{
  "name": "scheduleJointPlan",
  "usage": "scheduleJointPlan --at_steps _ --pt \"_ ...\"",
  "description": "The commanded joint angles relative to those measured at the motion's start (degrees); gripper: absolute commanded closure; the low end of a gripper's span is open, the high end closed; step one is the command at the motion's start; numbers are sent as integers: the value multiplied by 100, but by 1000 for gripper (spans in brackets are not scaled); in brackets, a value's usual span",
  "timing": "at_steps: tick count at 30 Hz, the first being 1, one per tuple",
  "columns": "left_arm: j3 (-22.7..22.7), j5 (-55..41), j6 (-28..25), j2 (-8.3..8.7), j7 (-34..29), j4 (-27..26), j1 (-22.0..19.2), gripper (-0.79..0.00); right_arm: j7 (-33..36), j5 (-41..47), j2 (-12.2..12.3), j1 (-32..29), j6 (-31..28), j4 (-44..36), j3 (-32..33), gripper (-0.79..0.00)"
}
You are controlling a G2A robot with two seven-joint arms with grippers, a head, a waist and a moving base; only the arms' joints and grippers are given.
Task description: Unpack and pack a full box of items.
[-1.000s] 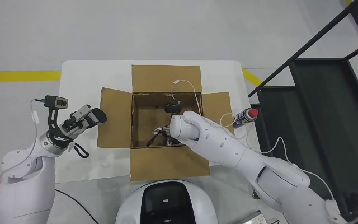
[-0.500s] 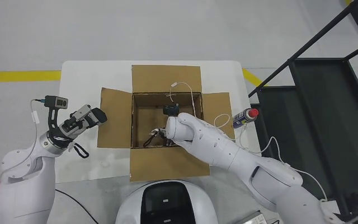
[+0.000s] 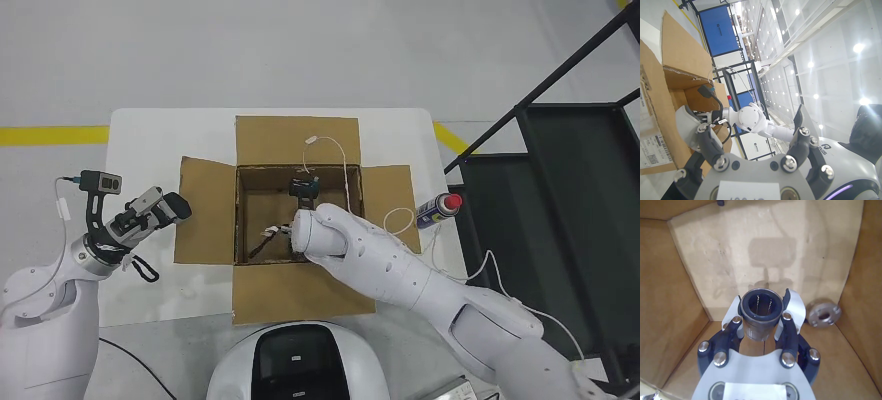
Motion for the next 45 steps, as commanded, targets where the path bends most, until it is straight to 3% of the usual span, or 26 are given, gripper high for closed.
scheduleJointPlan --at_steps 1,8,15,33,45 --pt "0 0 0 0 0 0 0 -785 -5 -221 107 -147 11 -249 80 0" --pt "0 0 0 0 0 0 0 -785 -800 -724 354 -775 -281 -1177 632 0" --pt "0 0 0 0 0 0 0 -785 -1370 -948 435 -1189 -799 -1636 1006 0" --pt "0 0 0 0 0 0 0 -785 -2329 104 672 -2502 -4535 -2045 2466 0" --pt "0 0 0 0 0 0 0 -785 -2320 132 676 -2521 -4618 -2049 2483 0"
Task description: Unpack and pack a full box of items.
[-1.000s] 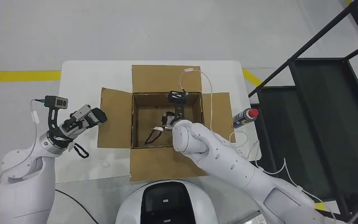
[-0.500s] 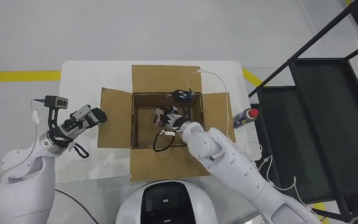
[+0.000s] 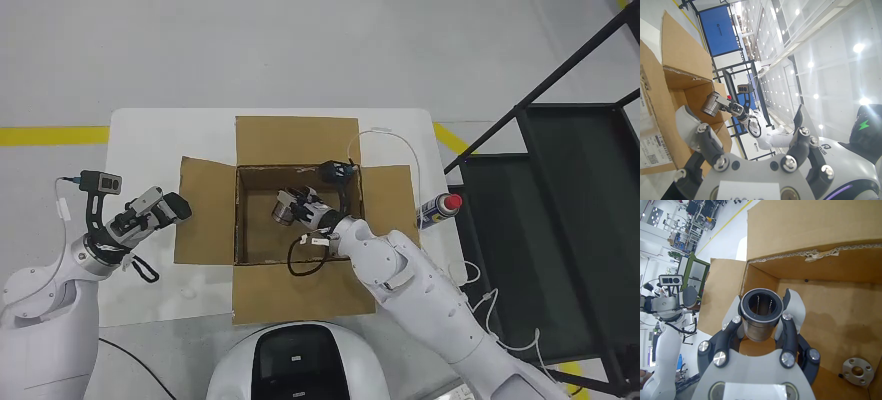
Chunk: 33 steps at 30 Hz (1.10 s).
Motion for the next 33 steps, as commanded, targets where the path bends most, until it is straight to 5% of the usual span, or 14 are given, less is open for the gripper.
scheduleJointPlan --at_steps 1,24,33 --pt "0 0 0 0 0 0 0 -785 0 0 0 0 0 0 0 0" --pt "0 0 0 0 0 0 0 -785 -34 77 -3 -26 -89 -38 25 0" --pt "0 0 0 0 0 0 0 -785 399 174 278 -1159 -1156 -1491 1284 0"
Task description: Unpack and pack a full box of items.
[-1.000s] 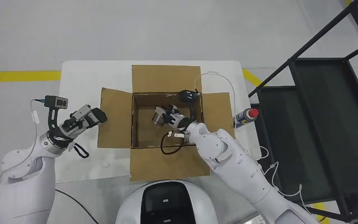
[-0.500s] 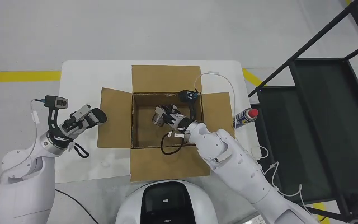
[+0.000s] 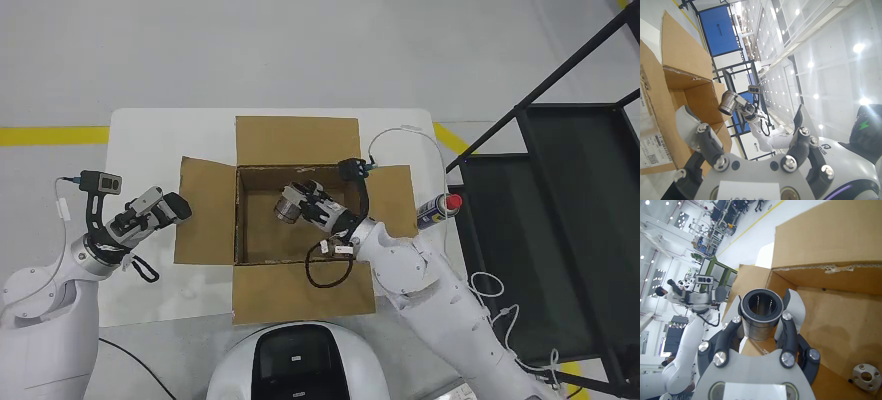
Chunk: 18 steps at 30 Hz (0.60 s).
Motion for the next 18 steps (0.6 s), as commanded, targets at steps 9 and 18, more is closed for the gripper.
scheduleJointPlan --at_steps 9,18 --pt "0 0 0 0 0 0 0 -785 -146 928 308 -2591 -1950 -1240 2530 0" --pt "0 0 0 0 0 0 0 -785 -250 1530 315 -3003 -2631 -1038 2757 0"
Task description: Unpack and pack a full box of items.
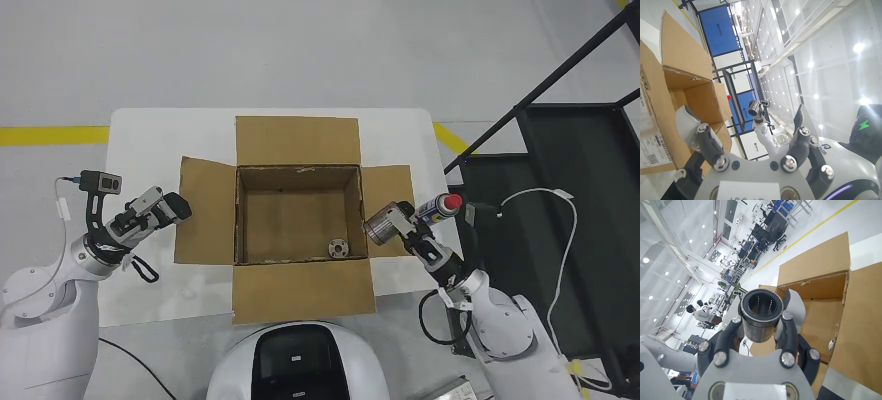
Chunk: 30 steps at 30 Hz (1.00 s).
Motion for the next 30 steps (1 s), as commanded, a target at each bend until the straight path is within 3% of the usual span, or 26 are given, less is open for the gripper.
scheduleJointPlan --at_steps 1,17,26,30 --pt "0 0 0 0 0 0 0 -785 0 -1 0 0 1 -1 0 0" --pt "0 0 0 0 0 0 0 -785 -35 66 2 11 -12 -19 62 0" --pt "0 0 0 0 0 0 0 -785 14 617 78 -940 -1413 743 1677 0" --pt "0 0 0 0 0 0 0 -785 -539 152 38 -1180 -1728 1321 2168 0"
